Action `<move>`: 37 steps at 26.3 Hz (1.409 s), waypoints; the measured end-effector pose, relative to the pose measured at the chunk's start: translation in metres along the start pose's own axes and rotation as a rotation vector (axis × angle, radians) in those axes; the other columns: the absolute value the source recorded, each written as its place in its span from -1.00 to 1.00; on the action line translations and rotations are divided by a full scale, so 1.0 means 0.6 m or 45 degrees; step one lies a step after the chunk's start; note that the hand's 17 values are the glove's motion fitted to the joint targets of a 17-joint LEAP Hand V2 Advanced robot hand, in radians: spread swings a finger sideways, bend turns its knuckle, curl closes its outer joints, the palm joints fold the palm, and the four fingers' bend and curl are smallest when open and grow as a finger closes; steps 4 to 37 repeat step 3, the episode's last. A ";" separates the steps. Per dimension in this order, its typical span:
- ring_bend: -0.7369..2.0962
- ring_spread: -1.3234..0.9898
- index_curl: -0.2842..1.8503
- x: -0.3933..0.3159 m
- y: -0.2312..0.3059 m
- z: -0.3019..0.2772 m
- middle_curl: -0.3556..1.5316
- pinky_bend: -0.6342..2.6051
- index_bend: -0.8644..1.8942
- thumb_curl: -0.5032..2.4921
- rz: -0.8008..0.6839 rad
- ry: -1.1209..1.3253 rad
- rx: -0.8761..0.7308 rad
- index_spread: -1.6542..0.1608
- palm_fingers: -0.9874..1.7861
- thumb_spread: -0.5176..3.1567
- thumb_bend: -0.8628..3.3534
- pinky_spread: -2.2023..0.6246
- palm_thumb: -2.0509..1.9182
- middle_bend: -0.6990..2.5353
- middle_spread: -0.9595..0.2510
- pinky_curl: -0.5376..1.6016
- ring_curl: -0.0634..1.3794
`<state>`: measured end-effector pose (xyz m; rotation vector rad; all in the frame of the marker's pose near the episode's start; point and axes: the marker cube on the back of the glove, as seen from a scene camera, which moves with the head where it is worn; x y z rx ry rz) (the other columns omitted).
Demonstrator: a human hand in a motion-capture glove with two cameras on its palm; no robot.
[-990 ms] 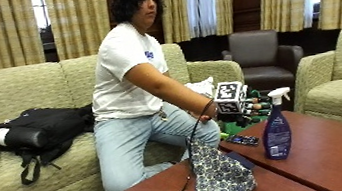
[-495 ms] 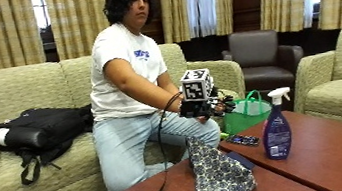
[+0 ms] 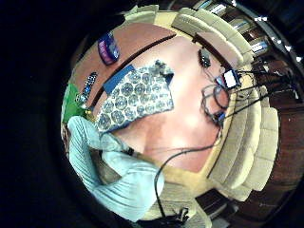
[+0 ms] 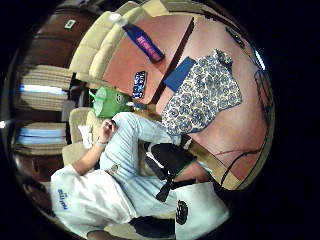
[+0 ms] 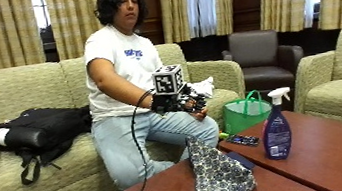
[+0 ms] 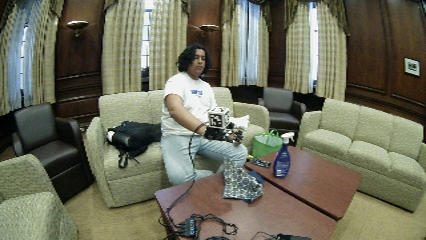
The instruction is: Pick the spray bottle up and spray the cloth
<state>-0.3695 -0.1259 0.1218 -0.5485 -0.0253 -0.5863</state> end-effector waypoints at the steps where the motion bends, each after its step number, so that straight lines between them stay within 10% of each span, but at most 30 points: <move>1: -0.24 -0.05 -0.49 0.004 0.007 -0.003 -0.25 -0.43 -0.27 -0.41 0.001 0.001 -0.002 0.28 -0.15 -0.26 -0.61 0.66 0.26 -0.43 0.25 -0.19 -0.49; 37: -0.24 -0.04 -0.49 0.005 0.016 -0.004 -0.25 -0.43 -0.27 -0.41 0.005 0.001 -0.004 0.28 -0.14 -0.26 -0.61 0.66 0.26 -0.43 0.25 -0.18 -0.48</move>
